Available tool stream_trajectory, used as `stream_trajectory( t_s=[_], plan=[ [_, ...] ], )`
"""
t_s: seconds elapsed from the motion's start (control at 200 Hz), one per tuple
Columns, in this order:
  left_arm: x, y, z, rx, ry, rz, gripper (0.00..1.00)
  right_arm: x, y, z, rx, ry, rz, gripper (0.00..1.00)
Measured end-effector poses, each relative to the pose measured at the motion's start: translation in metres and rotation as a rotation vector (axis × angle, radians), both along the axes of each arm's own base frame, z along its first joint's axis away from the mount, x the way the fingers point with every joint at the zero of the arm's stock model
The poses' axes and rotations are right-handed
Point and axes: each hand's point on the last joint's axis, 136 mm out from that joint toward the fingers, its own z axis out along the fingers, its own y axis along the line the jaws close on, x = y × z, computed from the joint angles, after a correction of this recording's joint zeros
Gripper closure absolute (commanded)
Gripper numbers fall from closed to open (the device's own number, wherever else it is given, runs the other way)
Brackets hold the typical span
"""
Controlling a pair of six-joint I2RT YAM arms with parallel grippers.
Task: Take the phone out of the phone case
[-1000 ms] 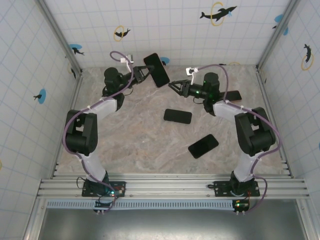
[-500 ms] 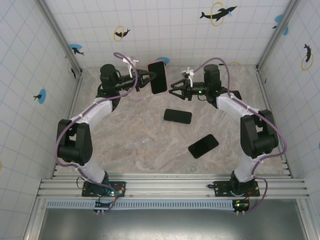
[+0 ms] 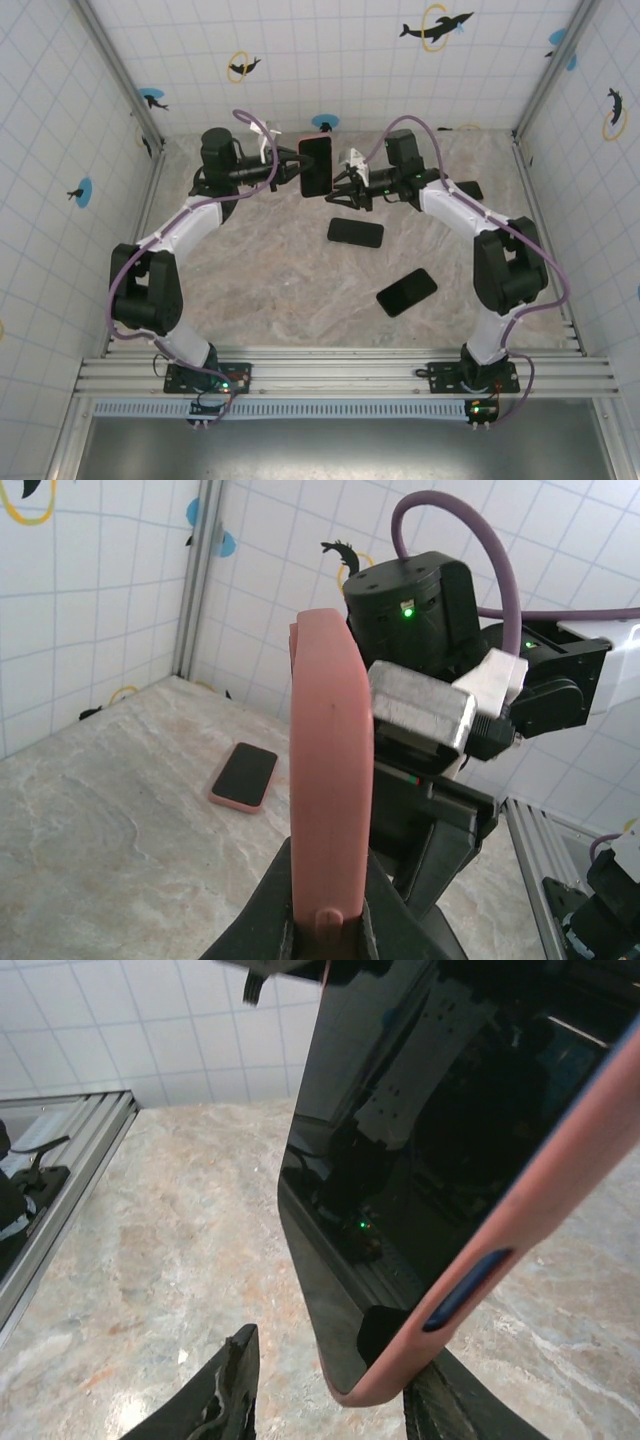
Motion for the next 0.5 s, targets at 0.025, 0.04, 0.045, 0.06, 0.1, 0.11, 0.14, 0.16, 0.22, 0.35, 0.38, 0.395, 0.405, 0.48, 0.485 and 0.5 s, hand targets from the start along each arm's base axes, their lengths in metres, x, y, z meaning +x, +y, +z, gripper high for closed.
stream_trajectory(
  t_s=[0.025, 0.04, 0.045, 0.06, 0.1, 0.11, 0.14, 0.16, 0.22, 0.35, 0.38, 0.395, 0.405, 0.48, 0.485, 0.5],
  plan=[
    [-0.0006, 0.0000, 0.0002, 0.000, -0.003, -0.003, 1.00, -0.0006, -0.0001, -0.0015, -0.004, 0.002, 0.003, 0.62],
    [-0.0008, -0.0001, 0.0001, 0.000, -0.002, -0.004, 1.00, -0.0011, 0.0001, -0.0022, -0.006, -0.001, 0.006, 0.62],
    [-0.0009, -0.0001, 0.0001, 0.000, -0.002, -0.005, 1.00, -0.0013, 0.0002, -0.0024, -0.007, -0.001, 0.007, 0.63],
    [-0.0012, -0.0001, 0.0003, 0.000, -0.003, -0.006, 1.00, -0.0019, 0.0005, -0.0028, -0.009, 0.000, 0.008, 0.63],
    [-0.0015, -0.0001, 0.0000, 0.001, -0.004, -0.007, 1.00, -0.0022, 0.0002, -0.0042, -0.013, -0.003, 0.011, 0.64],
    [-0.0016, -0.0001, -0.0001, 0.001, -0.003, -0.008, 1.00, -0.0025, 0.0003, -0.0042, -0.014, -0.005, 0.013, 0.64],
    [-0.0021, -0.0002, -0.0003, 0.002, -0.001, -0.011, 1.00, -0.0027, 0.0002, -0.0043, -0.015, -0.008, 0.015, 0.65],
    [-0.0022, -0.0002, -0.0004, 0.002, -0.001, -0.012, 1.00, -0.0030, 0.0002, -0.0046, -0.017, -0.007, 0.016, 0.66],
    [-0.0031, -0.0003, -0.0004, 0.001, 0.000, -0.017, 1.00, -0.0030, 0.0003, -0.0042, -0.018, -0.015, 0.018, 0.68],
    [-0.0044, -0.0006, -0.0005, 0.001, 0.003, -0.025, 1.00, -0.0025, 0.0004, -0.0051, -0.024, -0.027, 0.018, 0.73],
    [-0.0046, -0.0006, -0.0005, 0.000, 0.005, -0.026, 1.00, -0.0025, 0.0002, -0.0056, -0.026, -0.029, 0.018, 0.74],
    [-0.0049, -0.0006, -0.0004, 0.000, 0.006, -0.027, 1.00, -0.0027, 0.0001, -0.0058, -0.027, -0.027, 0.017, 0.74],
    [-0.0050, -0.0006, -0.0004, 0.000, 0.006, -0.028, 1.00, -0.0026, 0.0001, -0.0057, -0.027, -0.030, 0.019, 0.75],
    [-0.0057, -0.0007, -0.0002, -0.002, 0.012, -0.032, 1.00, -0.0036, -0.0002, -0.0072, -0.034, -0.033, 0.021, 0.77],
    [-0.0057, -0.0007, -0.0002, -0.002, 0.013, -0.032, 1.00, -0.0035, -0.0002, -0.0072, -0.033, -0.033, 0.021, 0.77],
    [-0.0058, -0.0007, -0.0002, -0.002, 0.015, -0.032, 1.00, -0.0036, -0.0003, -0.0076, -0.035, -0.032, 0.021, 0.77]
  ],
)
